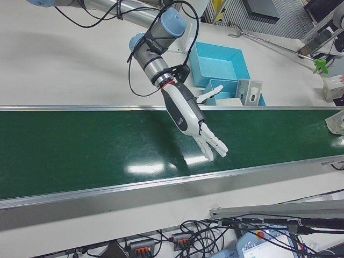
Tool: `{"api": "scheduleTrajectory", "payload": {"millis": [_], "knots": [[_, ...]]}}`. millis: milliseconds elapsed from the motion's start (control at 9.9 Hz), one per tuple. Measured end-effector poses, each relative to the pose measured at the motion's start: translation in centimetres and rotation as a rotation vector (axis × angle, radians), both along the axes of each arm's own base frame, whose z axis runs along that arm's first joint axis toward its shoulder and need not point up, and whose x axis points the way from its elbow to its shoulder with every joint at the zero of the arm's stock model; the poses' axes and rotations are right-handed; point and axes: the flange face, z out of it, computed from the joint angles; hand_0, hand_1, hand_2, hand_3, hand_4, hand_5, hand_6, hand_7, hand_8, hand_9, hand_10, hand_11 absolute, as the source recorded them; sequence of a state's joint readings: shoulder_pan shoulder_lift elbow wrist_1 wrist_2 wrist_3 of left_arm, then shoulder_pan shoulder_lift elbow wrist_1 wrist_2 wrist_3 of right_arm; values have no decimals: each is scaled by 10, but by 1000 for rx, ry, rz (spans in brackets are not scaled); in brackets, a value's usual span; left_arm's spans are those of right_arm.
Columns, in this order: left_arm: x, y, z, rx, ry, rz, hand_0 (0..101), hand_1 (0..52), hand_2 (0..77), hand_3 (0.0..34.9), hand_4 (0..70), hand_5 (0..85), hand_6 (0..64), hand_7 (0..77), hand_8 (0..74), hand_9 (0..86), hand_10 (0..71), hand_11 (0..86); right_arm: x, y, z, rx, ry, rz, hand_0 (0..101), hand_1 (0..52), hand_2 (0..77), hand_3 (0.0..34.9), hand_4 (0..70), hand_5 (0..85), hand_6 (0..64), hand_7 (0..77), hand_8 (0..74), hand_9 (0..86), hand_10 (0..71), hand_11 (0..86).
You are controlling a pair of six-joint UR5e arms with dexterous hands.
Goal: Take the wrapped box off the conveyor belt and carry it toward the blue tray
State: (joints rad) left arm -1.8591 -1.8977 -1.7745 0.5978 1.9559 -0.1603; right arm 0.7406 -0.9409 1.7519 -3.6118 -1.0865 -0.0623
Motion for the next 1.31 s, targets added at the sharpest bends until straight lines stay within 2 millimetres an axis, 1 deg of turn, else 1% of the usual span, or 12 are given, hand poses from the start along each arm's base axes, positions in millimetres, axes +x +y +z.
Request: {"api": "scheduleTrajectory", "payload": {"millis": [101,202,404,505,808,1010,1111,1212,1313], "knots": [[0,0,0,0,0,0,0,0,11,0,0,11,5,5,5,5,5,5,-1,0,0,4,0,-1,486,136,16,0,49,60,11,0,0,11,5,11],[0,0,0,0,0,0,0,0,11,0,0,11,5,5,5,5,5,5,-3,1,-1,11,-1,-3,486,153,16,0,49,65,5,0,0,11,5,11],[0,0,0,0,0,0,0,0,5,0,0,11,5,5,5,5,5,5,-7,0,-5,40,-7,-2,486,153,16,0,60,65,11,0,0,11,5,11],[0,0,0,0,0,0,0,0,5,0,0,11,5,5,5,5,5,5,-7,0,-6,50,-10,-2,486,142,33,0,60,65,11,0,0,11,5,11],[0,0,0,0,0,0,0,0,11,0,0,11,5,5,5,5,5,5,-5,-3,-9,62,-12,-3,485,142,22,0,71,65,5,0,0,11,5,11],[0,0,0,0,0,0,0,0,11,0,0,11,5,5,5,5,5,5,-8,-2,-7,61,-9,-7,482,142,22,0,71,76,16,0,0,11,5,11],[0,0,0,0,0,0,0,0,11,0,0,11,5,5,5,5,5,5,-10,-1,-6,59,-6,-10,475,109,16,0,82,76,16,27,0,11,5,11],[0,0,0,0,0,0,0,0,11,0,0,11,5,5,5,5,5,5,-12,-1,-5,57,-4,-12,474,125,16,0,82,76,16,27,0,11,5,11],[0,0,0,0,0,0,0,0,11,0,0,11,5,5,5,5,5,5,-13,0,-4,57,-3,-13,474,125,16,0,82,76,16,27,0,11,5,11]]}}
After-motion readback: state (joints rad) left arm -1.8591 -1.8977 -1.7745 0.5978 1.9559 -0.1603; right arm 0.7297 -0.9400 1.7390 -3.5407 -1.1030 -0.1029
